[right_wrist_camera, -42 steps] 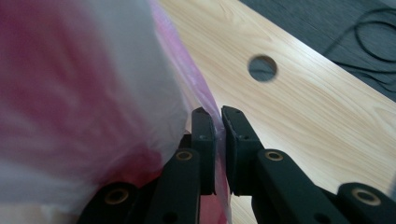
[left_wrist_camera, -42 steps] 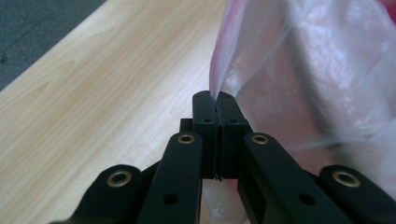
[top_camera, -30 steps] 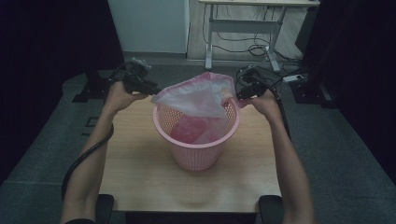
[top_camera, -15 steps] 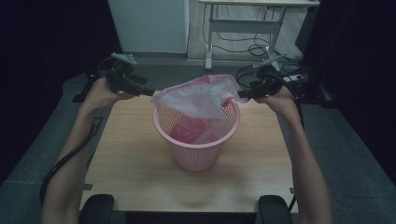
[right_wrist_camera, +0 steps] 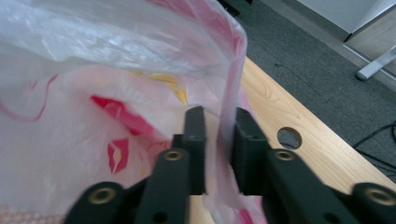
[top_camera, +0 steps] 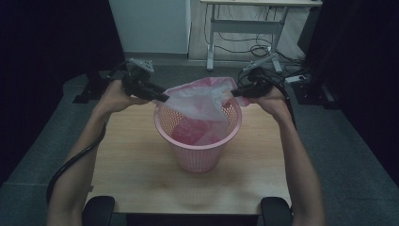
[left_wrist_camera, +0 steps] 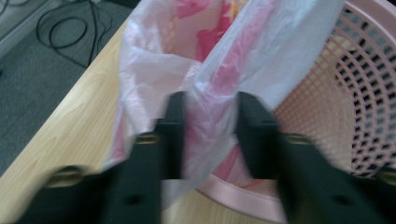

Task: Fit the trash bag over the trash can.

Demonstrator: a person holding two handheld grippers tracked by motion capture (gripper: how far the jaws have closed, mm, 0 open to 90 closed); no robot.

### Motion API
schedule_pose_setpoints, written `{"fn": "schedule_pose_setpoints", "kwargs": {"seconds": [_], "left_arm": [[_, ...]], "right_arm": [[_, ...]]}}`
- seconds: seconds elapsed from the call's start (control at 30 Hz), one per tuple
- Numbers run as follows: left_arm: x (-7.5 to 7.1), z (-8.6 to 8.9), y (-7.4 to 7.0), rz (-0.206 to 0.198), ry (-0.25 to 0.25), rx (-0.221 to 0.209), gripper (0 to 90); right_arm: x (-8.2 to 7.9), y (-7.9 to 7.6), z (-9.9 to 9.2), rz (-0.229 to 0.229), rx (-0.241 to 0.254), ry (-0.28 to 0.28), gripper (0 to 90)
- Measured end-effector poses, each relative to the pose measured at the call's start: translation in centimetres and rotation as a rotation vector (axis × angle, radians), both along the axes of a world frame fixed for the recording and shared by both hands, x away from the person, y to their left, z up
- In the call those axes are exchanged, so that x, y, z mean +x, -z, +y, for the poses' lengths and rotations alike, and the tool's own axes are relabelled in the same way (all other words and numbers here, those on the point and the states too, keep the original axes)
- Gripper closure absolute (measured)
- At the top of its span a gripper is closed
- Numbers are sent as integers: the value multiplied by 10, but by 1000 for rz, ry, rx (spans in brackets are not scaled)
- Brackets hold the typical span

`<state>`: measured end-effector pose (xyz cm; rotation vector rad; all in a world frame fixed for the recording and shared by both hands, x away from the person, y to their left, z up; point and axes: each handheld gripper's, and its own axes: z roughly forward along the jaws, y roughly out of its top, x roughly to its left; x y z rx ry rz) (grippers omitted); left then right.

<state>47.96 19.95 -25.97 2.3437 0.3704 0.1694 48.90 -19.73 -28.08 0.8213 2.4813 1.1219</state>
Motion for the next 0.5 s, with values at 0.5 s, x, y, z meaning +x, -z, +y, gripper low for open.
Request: {"fn": "schedule_pose_setpoints", "kwargs": {"seconds": [0.5], "left_arm": [[-52, 45, 26, -32, 34, 3, 882]], "right_arm": [[-70, 11, -38, 11, -27, -15, 884]]}}
